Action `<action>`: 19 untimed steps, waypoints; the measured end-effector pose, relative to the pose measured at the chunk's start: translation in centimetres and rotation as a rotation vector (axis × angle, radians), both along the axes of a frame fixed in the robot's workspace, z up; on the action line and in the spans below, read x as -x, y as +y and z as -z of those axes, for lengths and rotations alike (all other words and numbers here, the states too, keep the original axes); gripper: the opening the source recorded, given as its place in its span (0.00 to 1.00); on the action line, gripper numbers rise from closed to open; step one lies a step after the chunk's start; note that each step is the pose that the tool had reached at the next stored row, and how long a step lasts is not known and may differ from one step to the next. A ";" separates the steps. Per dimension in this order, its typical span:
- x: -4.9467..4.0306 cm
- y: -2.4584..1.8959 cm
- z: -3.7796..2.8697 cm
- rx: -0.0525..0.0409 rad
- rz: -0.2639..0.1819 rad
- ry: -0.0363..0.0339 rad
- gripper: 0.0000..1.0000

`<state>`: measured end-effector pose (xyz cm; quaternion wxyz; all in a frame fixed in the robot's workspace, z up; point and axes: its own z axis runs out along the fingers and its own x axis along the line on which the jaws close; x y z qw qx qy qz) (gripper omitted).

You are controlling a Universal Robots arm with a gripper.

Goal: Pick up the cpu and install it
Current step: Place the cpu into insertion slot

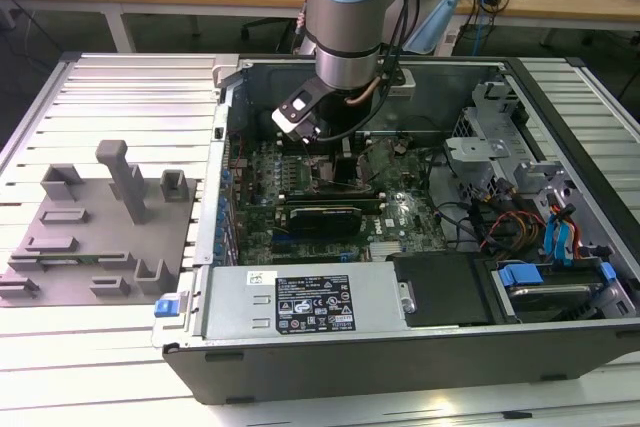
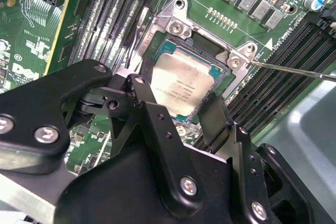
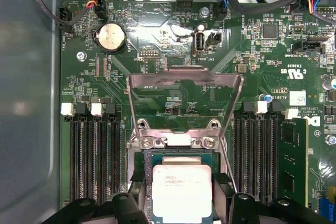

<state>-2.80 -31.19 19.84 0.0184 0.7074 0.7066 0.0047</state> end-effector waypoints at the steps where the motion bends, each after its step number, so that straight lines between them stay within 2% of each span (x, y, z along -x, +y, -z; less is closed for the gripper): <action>1: 0.00 0.01 0.00 -0.0002 0.000 0.0000 0.62; 10: 0.00 0.10 -0.01 -0.0010 0.000 -0.0001 0.62; 16: 0.00 0.09 -0.82 -0.0010 0.000 -0.0001 0.62; 19: 0.00 0.09 -0.88 -0.0010 0.000 -0.0001 0.62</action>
